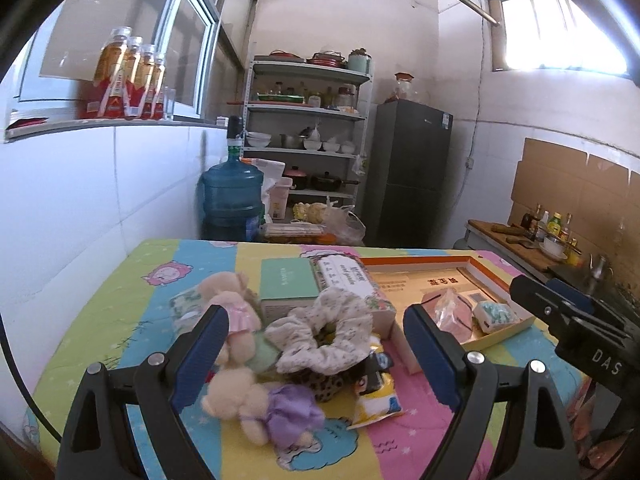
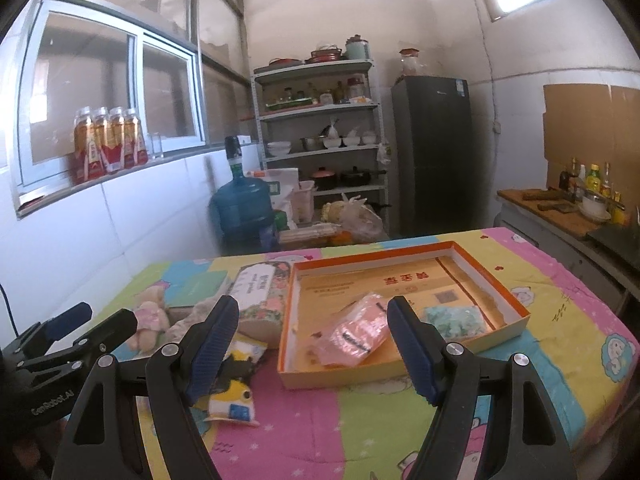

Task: Organize soft objects
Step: 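Grasp the teddy bear with the left tool while the right grasps the floral scrunchie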

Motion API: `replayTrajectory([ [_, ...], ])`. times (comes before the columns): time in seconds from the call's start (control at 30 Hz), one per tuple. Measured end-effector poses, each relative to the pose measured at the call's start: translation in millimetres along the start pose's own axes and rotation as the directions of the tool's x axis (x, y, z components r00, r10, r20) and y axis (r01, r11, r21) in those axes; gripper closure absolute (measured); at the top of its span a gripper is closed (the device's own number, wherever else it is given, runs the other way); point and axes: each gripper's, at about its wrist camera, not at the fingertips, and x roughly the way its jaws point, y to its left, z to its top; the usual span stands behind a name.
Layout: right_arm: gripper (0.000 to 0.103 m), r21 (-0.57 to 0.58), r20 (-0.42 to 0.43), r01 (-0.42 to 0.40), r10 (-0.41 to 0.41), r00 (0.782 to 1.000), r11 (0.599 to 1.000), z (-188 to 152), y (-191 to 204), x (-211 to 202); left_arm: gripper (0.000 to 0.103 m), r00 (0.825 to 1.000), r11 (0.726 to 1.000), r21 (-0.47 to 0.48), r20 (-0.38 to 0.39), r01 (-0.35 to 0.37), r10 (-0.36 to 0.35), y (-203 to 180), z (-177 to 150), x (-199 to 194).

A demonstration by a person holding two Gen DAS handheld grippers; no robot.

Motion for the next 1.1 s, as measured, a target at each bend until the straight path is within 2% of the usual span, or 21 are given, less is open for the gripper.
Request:
replayTrajectory([
  [0.53,0.025,-0.043,-0.018,-0.069,0.068,0.998,0.997,-21,48,-13,0.014,0.998,0.998,-0.017,0.013,-0.055,0.055,42,-17,-25],
  [0.7,0.025,-0.050,-0.037,-0.086,0.084,0.996,0.995,-29,59,-7,0.014,0.997,0.997,-0.027,0.016,-0.077,0.077,58,-22,-27],
  [1.1,0.025,-0.059,-0.113,-0.125,0.117,0.987,0.990,-47,74,28,0.014,0.998,0.997,-0.049,-0.014,-0.067,0.067,86,-36,-10],
])
